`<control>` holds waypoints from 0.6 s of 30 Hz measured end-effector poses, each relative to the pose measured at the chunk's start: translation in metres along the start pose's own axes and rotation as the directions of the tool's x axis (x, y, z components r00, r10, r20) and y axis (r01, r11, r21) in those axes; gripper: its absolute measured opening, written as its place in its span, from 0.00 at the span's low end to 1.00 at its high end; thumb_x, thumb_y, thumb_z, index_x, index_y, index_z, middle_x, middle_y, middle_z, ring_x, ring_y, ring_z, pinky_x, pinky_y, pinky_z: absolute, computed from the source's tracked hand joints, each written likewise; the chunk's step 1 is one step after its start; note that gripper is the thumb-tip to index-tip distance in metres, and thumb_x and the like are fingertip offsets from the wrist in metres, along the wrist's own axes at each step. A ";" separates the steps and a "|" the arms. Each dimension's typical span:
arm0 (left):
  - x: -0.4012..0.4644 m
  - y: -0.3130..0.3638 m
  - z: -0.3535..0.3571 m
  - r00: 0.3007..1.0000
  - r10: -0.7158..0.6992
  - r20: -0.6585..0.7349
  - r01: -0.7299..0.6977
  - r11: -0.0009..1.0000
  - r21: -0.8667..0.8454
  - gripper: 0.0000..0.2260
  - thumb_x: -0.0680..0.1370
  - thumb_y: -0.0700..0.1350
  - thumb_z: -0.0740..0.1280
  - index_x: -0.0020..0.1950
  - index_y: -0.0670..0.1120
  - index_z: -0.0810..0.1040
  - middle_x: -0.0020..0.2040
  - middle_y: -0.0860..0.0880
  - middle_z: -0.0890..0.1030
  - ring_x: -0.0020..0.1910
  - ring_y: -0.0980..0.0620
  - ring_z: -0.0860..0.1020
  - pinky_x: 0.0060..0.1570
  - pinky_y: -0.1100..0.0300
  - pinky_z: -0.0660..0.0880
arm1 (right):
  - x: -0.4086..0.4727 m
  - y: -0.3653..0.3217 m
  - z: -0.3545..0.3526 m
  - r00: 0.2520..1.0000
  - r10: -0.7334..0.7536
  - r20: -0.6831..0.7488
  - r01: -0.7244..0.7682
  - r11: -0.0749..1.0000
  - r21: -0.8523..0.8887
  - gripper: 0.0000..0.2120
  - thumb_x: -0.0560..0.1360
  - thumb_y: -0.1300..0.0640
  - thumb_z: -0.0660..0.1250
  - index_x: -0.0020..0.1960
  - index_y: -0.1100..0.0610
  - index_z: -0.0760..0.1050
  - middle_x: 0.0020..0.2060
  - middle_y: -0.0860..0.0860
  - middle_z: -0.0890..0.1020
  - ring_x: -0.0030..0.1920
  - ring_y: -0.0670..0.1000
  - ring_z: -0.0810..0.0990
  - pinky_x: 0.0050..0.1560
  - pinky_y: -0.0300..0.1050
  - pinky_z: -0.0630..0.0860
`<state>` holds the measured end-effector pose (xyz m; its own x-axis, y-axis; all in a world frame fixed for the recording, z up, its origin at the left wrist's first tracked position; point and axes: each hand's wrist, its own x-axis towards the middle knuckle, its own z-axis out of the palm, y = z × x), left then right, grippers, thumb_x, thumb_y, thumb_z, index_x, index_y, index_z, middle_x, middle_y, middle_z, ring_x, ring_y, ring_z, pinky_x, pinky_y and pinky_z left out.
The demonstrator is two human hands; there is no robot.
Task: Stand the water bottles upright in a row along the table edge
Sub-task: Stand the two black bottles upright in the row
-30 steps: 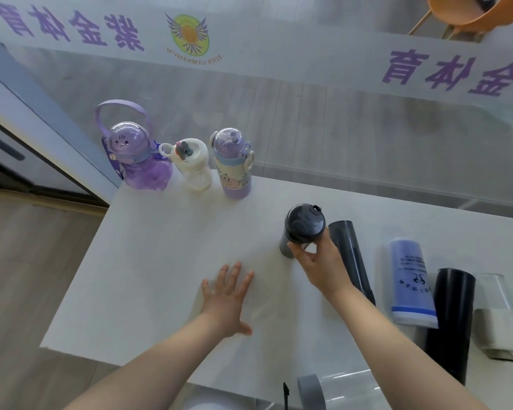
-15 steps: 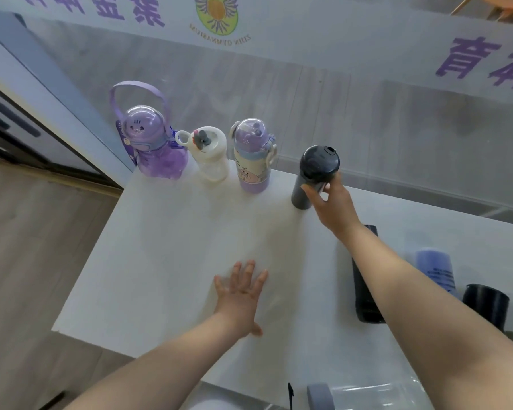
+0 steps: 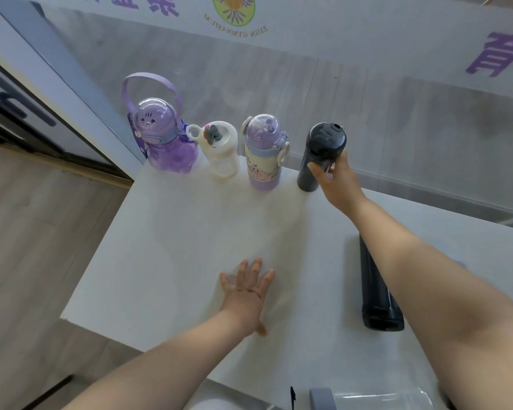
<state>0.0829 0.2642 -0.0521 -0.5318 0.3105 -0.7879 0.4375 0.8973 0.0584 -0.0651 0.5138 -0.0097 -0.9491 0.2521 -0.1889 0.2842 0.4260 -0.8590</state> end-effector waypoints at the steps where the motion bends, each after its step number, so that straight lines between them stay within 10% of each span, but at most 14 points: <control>1: 0.000 0.000 -0.001 1.000 0.000 0.000 0.000 1.000 -0.004 0.55 0.69 0.57 0.75 0.78 0.54 0.34 0.77 0.46 0.30 0.76 0.39 0.31 0.69 0.26 0.42 | 0.000 -0.001 0.000 1.000 0.007 0.006 -0.007 1.000 0.021 0.29 0.76 0.46 0.66 0.71 0.53 0.58 0.62 0.47 0.73 0.60 0.49 0.73 0.60 0.47 0.71; 9: 0.000 -0.002 0.001 1.000 0.001 -0.010 -0.001 1.000 -0.013 0.56 0.68 0.58 0.76 0.78 0.55 0.34 0.78 0.46 0.30 0.76 0.40 0.31 0.69 0.26 0.42 | -0.021 0.013 -0.013 0.995 0.097 0.020 -0.095 0.990 -0.108 0.38 0.75 0.44 0.66 0.77 0.52 0.50 0.77 0.49 0.58 0.75 0.51 0.58 0.72 0.50 0.60; 18: -0.002 -0.004 0.001 0.998 0.006 -0.057 -0.007 1.000 -0.019 0.56 0.67 0.60 0.76 0.78 0.56 0.36 0.78 0.48 0.30 0.77 0.42 0.32 0.70 0.28 0.44 | -0.123 0.035 -0.024 0.994 0.098 0.043 -0.088 0.975 -0.206 0.28 0.77 0.52 0.63 0.75 0.50 0.58 0.73 0.46 0.65 0.72 0.49 0.64 0.70 0.46 0.63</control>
<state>0.0832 0.2599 -0.0520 -0.5698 0.3331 -0.7512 0.4273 0.9010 0.0753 0.0647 0.5180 -0.0050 -0.9215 0.2555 -0.2926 0.3880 0.5718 -0.7228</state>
